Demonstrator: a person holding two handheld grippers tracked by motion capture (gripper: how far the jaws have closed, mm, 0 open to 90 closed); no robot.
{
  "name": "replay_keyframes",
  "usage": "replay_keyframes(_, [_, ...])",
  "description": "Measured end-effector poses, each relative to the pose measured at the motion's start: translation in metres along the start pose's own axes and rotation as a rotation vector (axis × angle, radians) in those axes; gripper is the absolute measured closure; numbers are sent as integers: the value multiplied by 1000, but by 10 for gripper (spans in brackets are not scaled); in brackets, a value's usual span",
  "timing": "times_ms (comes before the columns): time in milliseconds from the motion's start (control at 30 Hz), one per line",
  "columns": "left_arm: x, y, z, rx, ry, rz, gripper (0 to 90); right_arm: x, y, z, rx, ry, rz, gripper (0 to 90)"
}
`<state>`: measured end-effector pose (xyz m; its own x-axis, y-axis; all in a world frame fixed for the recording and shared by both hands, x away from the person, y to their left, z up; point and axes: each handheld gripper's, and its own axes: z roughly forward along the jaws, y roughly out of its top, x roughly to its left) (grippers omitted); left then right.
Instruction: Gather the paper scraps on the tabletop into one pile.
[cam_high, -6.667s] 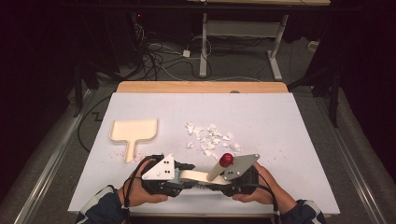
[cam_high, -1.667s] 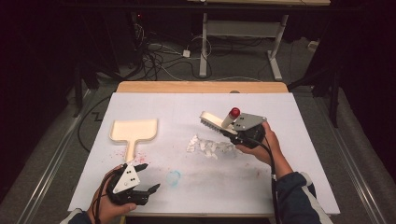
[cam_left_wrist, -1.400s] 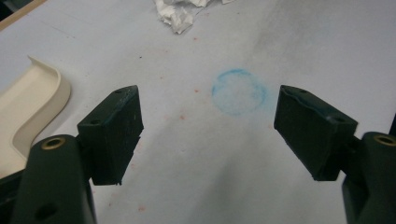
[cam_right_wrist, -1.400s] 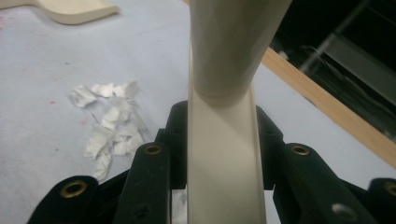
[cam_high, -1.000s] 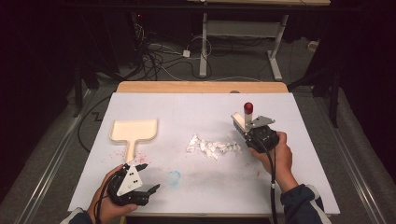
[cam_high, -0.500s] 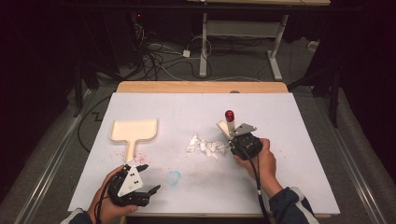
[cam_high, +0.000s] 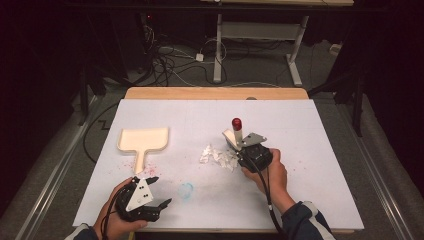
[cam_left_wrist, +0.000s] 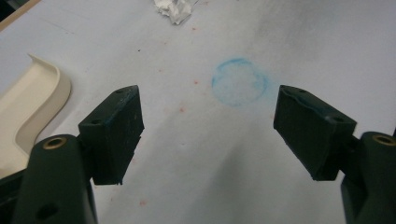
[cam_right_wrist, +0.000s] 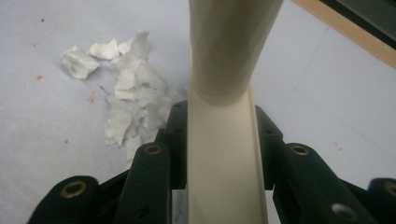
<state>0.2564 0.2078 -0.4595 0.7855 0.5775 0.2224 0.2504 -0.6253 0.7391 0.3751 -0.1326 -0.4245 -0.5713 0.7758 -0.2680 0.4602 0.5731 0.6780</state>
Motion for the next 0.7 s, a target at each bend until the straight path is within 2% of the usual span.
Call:
replay_keyframes(167, [1,0,0,2,3,-1,232,-10,4,-13,-59,-10,38,675])
replay_keyframes(333, [1,0,-1,3,15,2,232,-16,8,-27,-133,50,97,675])
replay_keyframes(400, [2,0,-1,3,18,2,232,-15,9,-32,-162,99,128,675])
replay_keyframes(500, [3,-1,-2,6,23,-2,232,-8,14,-36,-194,199,166,674])
replay_keyframes(600, [5,-2,-2,6,25,-7,231,7,20,-35,-209,257,160,674])
replay_keyframes(700, [4,-3,-1,13,23,-4,231,23,25,-28,-220,328,185,674])
